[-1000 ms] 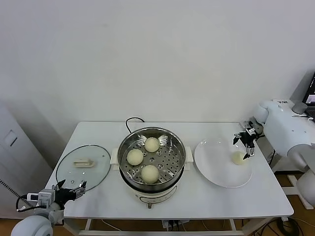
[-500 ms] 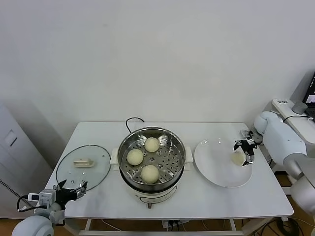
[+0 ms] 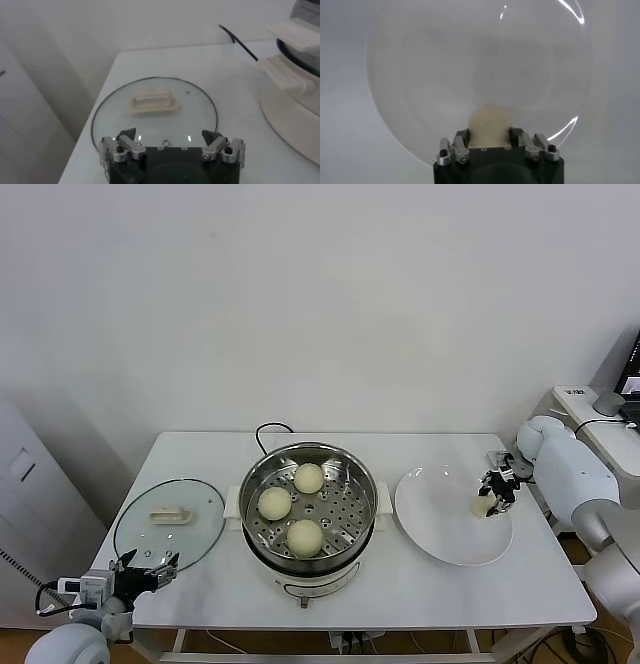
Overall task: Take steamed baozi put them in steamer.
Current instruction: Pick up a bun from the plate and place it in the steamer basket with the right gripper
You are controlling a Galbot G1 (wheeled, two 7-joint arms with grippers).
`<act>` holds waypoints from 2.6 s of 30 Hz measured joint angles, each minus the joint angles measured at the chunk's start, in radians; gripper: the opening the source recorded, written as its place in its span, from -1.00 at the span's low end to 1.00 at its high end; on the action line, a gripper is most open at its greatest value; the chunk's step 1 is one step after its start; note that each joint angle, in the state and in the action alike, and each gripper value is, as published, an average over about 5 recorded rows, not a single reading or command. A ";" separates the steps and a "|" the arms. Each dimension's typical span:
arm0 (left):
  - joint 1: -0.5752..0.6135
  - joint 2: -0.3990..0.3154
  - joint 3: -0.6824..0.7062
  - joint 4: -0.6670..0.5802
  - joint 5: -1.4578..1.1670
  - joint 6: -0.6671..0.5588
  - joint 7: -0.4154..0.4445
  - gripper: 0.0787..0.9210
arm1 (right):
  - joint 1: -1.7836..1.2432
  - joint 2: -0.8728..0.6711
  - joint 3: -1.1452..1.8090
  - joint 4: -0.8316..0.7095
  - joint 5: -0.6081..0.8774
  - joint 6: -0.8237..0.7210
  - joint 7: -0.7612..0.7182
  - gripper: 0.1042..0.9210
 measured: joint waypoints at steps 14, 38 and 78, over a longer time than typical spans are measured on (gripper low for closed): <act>0.020 -0.020 -0.013 -0.019 0.018 0.014 -0.012 0.77 | 0.097 -0.089 -0.216 0.188 0.247 -0.099 -0.047 -0.14; 0.024 -0.014 -0.015 -0.027 0.036 0.016 -0.022 0.77 | 0.767 -0.189 -1.043 0.901 1.100 -0.584 0.063 -0.13; -0.017 -0.018 -0.003 0.004 0.031 0.020 -0.025 0.77 | 0.669 -0.001 -1.138 1.153 1.403 -0.948 0.457 -0.13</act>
